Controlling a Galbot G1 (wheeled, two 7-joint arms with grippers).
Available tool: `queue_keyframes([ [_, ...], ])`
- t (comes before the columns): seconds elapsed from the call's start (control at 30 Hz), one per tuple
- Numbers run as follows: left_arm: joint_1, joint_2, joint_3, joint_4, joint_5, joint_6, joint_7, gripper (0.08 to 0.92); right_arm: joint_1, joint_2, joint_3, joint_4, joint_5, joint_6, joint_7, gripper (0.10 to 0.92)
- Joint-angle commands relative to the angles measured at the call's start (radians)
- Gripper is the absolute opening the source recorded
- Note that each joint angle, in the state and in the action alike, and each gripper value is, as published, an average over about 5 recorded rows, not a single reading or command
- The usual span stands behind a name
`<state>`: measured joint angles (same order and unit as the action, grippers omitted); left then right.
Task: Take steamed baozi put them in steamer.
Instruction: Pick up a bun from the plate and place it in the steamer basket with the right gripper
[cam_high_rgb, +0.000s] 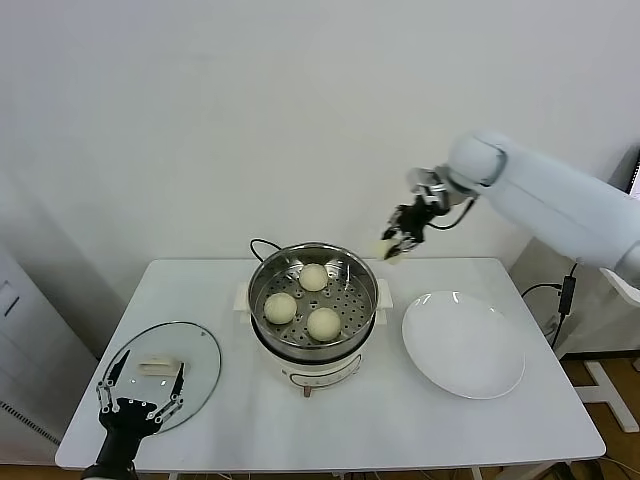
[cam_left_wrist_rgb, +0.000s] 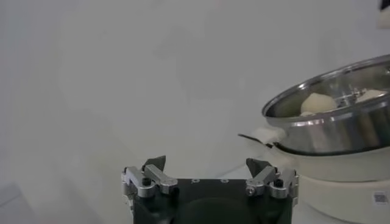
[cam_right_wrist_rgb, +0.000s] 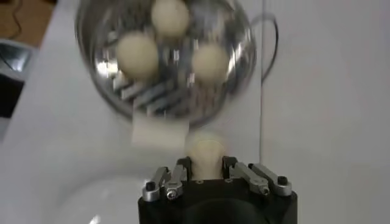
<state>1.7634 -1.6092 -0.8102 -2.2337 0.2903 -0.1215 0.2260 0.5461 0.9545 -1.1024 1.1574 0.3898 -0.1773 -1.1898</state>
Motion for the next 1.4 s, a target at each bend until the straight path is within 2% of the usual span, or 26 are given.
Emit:
queue_keyframes([
  [0.03, -0.002, -0.044, 0.001, 0.006, -0.007, -0.003, 0.0, 0.823, -0.031, 0.132, -0.073, 0.057, -0.027, -0.047, 0.032, 0.34],
  [0.27, -0.009, -0.036, 0.001, 0.024, -0.01, -0.005, 0.0, 0.823, -0.126, 0.16, -0.01, 0.012, -0.208, 0.051, 0.039, 0.355],
  [0.7, -0.011, -0.031, -0.005, 0.034, -0.024, -0.006, 0.0, 0.823, -0.169, 0.162, -0.004, -0.016, -0.27, 0.067, 0.044, 0.426],
  [0.8, -0.01, -0.033, -0.005, 0.033, -0.023, -0.006, 0.0, 0.823, -0.17, 0.163, -0.003, -0.019, -0.281, 0.066, 0.047, 0.469],
  [1.0, -0.002, -0.036, -0.006, 0.03, -0.023, -0.013, 0.0, 0.823, -0.157, 0.162, 0.002, -0.032, -0.28, 0.062, 0.049, 0.628],
  [1.2, 0.005, -0.036, -0.007, 0.021, -0.022, -0.016, 0.001, 0.823, -0.132, 0.137, 0.035, -0.02, -0.157, 0.015, 0.053, 0.787],
  [1.3, 0.007, -0.032, -0.008, 0.016, -0.025, -0.016, 0.001, 0.823, -0.105, 0.11, 0.075, -0.027, 0.023, -0.024, 0.068, 0.817],
  [1.4, 0.008, -0.031, -0.007, 0.012, -0.027, -0.016, 0.001, 0.823, -0.095, 0.062, 0.108, -0.04, 0.258, -0.042, 0.149, 0.822],
])
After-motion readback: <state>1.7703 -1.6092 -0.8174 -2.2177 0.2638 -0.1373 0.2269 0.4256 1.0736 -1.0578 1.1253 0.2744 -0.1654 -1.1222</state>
